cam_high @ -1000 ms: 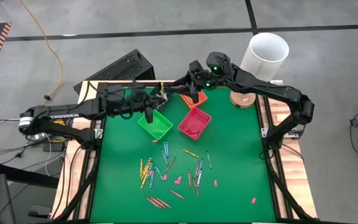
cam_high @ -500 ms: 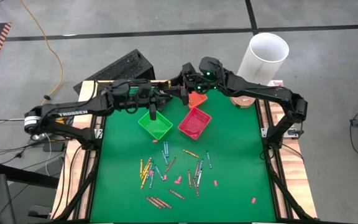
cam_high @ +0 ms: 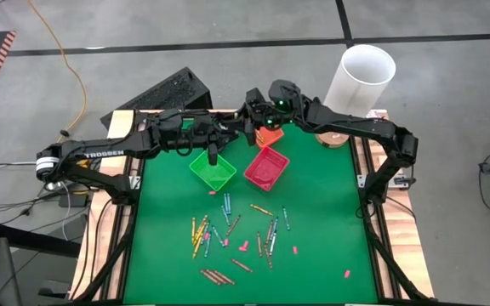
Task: Sort crayons
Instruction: Put the yellow crayon into the bin
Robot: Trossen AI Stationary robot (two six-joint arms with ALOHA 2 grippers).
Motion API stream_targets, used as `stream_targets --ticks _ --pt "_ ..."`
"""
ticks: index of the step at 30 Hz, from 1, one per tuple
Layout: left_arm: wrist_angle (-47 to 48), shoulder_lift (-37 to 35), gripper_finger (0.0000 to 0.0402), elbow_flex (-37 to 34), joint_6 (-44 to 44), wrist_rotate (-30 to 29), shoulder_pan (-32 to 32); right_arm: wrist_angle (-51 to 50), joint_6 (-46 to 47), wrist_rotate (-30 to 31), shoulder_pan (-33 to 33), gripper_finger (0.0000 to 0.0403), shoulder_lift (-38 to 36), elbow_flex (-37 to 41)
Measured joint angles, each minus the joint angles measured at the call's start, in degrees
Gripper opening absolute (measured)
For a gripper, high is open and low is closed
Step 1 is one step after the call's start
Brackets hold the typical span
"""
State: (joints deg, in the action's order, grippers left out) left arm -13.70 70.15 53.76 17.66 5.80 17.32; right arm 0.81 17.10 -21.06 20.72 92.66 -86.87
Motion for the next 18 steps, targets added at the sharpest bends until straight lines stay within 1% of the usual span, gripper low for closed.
stream_targets --ticks 5,9,13,18 --pt "0.2 0.0 0.0002 0.0 0.0 -1.3 0.1 -0.2 0.1 -0.1 0.7 0.0068 0.0 0.0" --pt "0.3 0.0 0.0012 0.0 0.4 -3.3 0.1 -0.2 0.0 0.1 0.8 0.0015 0.0 0.0" --pt "0.2 0.0 0.0029 0.0 0.4 -4.1 0.1 -0.2 0.0 0.8 0.8 0.001 0.0 -0.1" --pt "0.3 0.0 0.0044 0.0 2.1 -8.5 0.1 -0.6 0.1 3.9 1.2 0.0006 0.0 -0.1"
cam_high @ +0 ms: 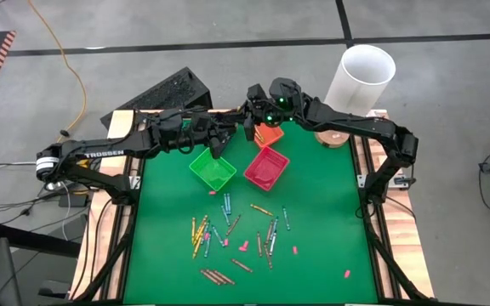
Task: Sort crayons
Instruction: Put the yellow crayon into the bin
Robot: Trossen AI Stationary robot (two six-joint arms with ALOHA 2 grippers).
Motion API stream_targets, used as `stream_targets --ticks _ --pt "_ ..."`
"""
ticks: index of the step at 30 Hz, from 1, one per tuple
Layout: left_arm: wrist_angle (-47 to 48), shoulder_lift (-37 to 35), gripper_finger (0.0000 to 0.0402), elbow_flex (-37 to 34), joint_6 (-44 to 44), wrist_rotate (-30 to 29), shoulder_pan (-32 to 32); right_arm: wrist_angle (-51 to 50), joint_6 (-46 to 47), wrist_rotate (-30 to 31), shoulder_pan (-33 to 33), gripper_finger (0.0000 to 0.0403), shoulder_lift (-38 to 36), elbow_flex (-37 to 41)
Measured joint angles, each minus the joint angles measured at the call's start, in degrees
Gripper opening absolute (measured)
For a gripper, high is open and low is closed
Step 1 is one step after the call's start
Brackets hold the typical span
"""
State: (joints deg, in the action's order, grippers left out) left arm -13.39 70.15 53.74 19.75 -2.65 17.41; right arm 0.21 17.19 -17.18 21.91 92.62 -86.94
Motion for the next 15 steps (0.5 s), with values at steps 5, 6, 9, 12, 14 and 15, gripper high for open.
stream_targets --ticks 5,6,9,12,14,15 --pt "1.0 0.0 0.0063 0.0 0.1 -1.6 0.0 -0.5 1.3 2.9 1.9 0.0005 0.0 0.0" --pt "1.7 0.0 0.0069 0.0 0.2 -1.7 0.0 -0.6 1.6 3.8 2.5 0.0005 0.0 0.0" --pt "5.1 0.0 0.0087 0.0 1.0 -2.6 0.0 -3.1 2.4 6.4 4.9 0.0005 0.0 0.0" --pt "7.9 0.0 0.0103 0.0 2.2 -3.3 0.0 -10.1 2.7 9.4 8.0 0.0005 0.3 0.0" --pt "9.6 0.0 0.011 0.0 3.4 -3.7 0.0 -16.1 2.5 11.5 10.1 0.0005 1.3 0.0" --pt "10.5 0.0 0.0112 0.0 3.7 -3.7 0.0 -19.6 2.5 12.3 11.1 0.0005 2.1 0.0"
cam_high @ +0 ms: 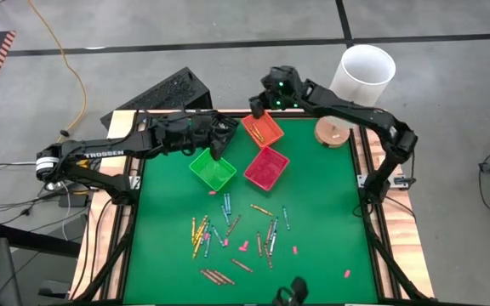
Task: Sort crayons
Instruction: Put the yellow crayon into the bin
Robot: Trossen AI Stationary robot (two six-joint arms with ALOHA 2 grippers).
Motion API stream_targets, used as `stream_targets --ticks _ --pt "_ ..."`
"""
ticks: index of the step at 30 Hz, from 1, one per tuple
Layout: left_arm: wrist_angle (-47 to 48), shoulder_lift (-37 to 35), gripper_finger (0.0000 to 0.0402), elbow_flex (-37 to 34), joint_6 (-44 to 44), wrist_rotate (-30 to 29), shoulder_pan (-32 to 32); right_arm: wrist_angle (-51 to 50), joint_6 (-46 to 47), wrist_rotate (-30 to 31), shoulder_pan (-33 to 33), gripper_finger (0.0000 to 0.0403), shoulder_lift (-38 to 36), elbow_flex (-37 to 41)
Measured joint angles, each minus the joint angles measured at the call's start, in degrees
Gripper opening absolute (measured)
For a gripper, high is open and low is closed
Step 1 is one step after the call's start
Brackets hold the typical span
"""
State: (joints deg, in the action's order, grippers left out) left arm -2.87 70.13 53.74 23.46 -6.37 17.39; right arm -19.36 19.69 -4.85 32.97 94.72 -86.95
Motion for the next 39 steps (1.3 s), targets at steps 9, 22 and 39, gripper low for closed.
stream_targets --ticks 9,22,39 --pt "5.9 0.0 0.0114 0.0 2.8 1.2 0.0 -10.4 -0.1 0.5 2.2 0.0005 11.5 0.1" --pt "12.6 0.0 0.0114 0.0 5.6 2.5 0.0 -8.9 -0.7 3.4 1.3 0.0053 18.8 0.0" --pt "53.1 -0.1 0.0114 0.0 10.8 10.3 -10.2 -7.5 -5.7 0.4 3.0 0.0083 5.8 0.0"
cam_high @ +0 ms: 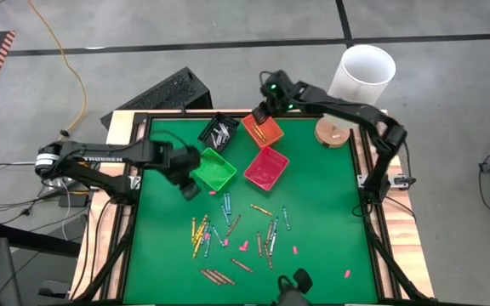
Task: Sort crayons
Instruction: Put the yellow crayon into the bin
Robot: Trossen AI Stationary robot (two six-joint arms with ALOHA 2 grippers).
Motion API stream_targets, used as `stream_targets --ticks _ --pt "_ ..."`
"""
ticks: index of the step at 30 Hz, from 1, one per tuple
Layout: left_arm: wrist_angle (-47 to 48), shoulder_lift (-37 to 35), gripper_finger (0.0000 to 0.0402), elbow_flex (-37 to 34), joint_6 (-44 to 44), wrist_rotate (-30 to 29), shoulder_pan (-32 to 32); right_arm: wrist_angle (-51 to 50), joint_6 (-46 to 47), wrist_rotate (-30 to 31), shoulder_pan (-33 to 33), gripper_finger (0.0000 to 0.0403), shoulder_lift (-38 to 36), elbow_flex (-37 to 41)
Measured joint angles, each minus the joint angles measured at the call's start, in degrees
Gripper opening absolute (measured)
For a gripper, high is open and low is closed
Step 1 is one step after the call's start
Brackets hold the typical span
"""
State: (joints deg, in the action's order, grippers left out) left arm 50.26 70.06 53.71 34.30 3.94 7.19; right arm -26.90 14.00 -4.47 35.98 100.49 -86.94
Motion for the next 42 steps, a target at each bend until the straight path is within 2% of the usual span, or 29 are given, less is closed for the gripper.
stream_targets --ticks 3,9,12,17,21,26,30,36,39,42 --pt "2.8 0.0 0.0114 -0.4 8.9 -0.1 -6.0 0.1 -1.0 0.3 0.6 0.0083 -3.9 0.0" --pt "-3.3 0.4 0.0121 -3.1 29.8 -3.6 -17.2 -0.1 -3.0 2.0 1.6 0.0083 -9.2 0.0" --pt "-5.9 0.8 0.0141 -4.0 37.9 -7.2 -21.1 -0.1 -4.2 2.2 1.7 0.0084 -10.6 0.0" --pt "-6.6 4.5 0.0186 -4.5 46.2 -7.9 -25.3 -0.2 -5.6 2.3 2.0 0.0084 -11.2 0.0" --pt "-9.7 9.7 0.021 -4.5 50.2 -7.7 -28.0 -0.3 -5.7 2.4 2.1 0.0084 -11.2 0.0" --pt "-14.6 14.9 0.0214 -4.5 53.4 -7.6 -28.8 -0.3 -6.7 2.3 2.1 0.0084 -11.2 0.0" --pt "-14.4 17.9 0.0215 -4.5 54.9 -7.1 -29.1 -0.3 -6.7 1.7 2.1 0.0084 -11.2 0.0" --pt "-15.0 22.5 0.0215 -4.4 54.8 -2.7 -29.3 -1.1 -7.2 1.6 2.1 0.0084 -11.2 0.0" --pt "-16.1 23.8 0.0207 -4.3 53.3 -1.0 -29.2 -1.3 -7.9 1.6 2.0 0.0084 -11.2 0.0" --pt "-16.2 24.3 0.0181 -4.3 53.3 -0.4 -29.2 -1.6 -8.0 1.6 2.0 0.0084 -11.2 0.0"
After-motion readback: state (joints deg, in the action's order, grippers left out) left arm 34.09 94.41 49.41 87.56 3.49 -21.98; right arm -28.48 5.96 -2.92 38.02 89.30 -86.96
